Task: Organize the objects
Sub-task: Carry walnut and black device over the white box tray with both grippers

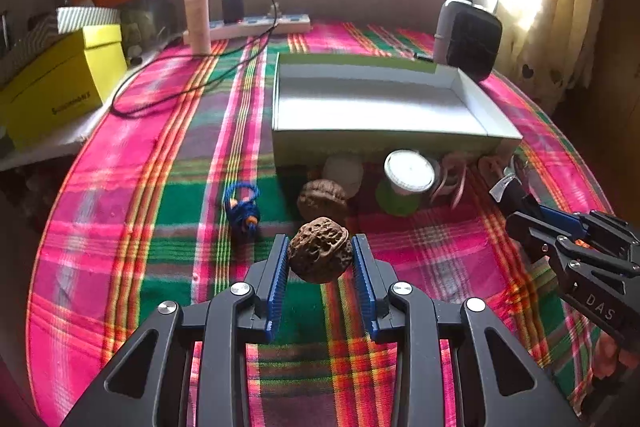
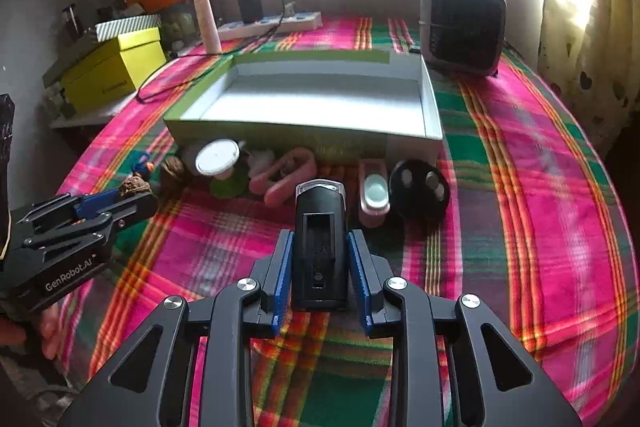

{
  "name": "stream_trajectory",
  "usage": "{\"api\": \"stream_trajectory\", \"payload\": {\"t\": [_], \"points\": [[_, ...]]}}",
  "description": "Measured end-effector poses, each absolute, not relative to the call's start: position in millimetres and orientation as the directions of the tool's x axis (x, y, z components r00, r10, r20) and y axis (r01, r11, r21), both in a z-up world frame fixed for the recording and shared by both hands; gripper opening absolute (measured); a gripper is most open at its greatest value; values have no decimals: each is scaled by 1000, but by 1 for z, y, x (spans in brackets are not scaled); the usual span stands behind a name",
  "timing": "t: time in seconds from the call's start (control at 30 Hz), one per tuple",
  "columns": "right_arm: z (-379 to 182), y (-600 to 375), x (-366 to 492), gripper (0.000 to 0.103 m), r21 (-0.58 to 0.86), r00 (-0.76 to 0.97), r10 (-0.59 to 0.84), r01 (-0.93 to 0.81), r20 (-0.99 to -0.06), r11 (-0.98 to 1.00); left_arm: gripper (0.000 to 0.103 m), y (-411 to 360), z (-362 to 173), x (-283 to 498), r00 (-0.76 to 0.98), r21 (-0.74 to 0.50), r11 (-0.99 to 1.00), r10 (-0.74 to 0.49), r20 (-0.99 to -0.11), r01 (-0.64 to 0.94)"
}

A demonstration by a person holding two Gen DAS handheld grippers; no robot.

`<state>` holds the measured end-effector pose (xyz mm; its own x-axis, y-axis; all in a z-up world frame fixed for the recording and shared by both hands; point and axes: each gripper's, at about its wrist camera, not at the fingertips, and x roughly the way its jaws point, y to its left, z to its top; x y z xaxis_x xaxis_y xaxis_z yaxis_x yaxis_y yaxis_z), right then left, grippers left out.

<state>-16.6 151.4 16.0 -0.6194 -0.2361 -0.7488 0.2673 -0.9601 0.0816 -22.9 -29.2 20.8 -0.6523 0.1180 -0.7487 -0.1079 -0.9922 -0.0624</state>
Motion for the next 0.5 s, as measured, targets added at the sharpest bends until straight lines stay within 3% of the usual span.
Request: {"api": "stream_trajectory", "payload": {"t": [0.5], "points": [[43,138,-48,29,113,-621,-293,312,-727,-943,29,-23,52,-52,-683,-81,-986,161,-712,-148]]}}
